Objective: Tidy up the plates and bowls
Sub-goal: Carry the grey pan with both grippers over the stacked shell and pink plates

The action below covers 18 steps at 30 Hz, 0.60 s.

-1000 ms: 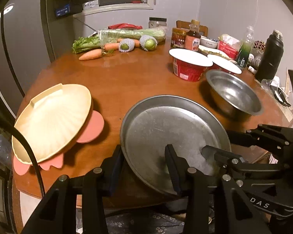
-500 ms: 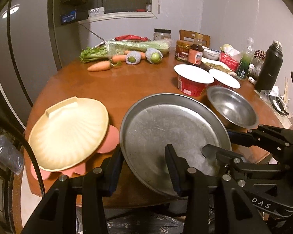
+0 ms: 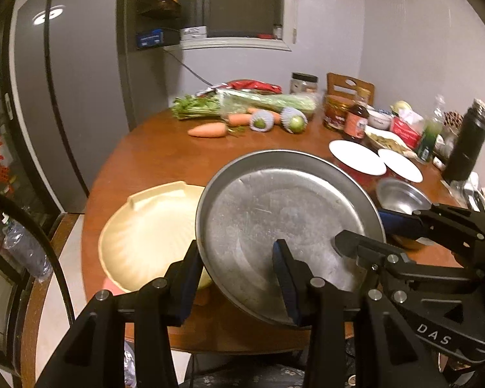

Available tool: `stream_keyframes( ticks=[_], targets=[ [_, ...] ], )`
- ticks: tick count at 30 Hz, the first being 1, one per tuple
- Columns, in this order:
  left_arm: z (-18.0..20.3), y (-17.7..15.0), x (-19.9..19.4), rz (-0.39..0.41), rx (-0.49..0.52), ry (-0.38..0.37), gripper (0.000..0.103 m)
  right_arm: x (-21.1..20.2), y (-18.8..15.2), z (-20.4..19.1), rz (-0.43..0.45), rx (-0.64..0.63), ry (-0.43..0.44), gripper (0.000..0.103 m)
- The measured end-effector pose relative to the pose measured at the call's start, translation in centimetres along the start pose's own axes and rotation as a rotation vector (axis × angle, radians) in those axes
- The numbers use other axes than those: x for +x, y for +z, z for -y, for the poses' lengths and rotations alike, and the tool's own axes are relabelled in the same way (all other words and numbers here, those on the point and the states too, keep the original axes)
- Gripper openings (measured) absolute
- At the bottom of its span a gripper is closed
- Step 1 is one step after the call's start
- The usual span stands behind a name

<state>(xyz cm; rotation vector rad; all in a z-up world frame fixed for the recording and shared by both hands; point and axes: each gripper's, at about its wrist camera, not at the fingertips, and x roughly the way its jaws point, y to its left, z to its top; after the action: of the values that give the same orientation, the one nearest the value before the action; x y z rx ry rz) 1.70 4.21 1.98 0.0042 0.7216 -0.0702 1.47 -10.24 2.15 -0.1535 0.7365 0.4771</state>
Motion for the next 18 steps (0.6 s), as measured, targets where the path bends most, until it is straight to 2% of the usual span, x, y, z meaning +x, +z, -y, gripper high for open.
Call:
stream_keyframes(
  ticks=[18],
  targets=[
    [-6.5,2.3,-2.0,0.082,-0.104,0.091,0.044,2.7,5.4,-4.9,0.046,-0.096,0.098,0.039]
  ],
)
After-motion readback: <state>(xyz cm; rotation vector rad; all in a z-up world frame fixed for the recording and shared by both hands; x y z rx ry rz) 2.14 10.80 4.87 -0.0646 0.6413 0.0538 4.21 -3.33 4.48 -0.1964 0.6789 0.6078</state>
